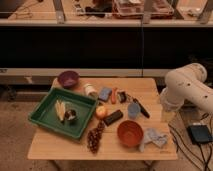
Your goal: Place sponge in plastic cup
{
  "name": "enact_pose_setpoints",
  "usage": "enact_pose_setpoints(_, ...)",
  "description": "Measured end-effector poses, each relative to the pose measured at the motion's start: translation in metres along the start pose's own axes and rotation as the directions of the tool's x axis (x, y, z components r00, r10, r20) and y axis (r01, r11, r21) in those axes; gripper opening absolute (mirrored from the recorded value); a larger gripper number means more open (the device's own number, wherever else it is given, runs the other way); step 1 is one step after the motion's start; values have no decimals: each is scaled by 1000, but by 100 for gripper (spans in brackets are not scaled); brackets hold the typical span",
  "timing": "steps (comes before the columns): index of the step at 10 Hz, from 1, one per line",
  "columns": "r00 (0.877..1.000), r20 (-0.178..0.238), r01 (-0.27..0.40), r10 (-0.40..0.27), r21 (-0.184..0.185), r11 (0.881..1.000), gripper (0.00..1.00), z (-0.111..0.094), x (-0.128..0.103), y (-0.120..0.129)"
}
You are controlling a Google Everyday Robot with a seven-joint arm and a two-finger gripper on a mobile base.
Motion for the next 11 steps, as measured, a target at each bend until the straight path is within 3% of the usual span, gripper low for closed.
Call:
enact_pose_setpoints(4,1000,11,13,-13,4,1000,65,0,-1,-4)
enact_pose_setpoints(7,992,58,112,-114,37,993,65,-4,-27,-40)
enact_pose_setpoints(10,966,99,231,-239,81,970,65,-11,-71,-106)
enact_pose_setpoints(11,948,111,287,-298,101,953,65,-13,-103,-127)
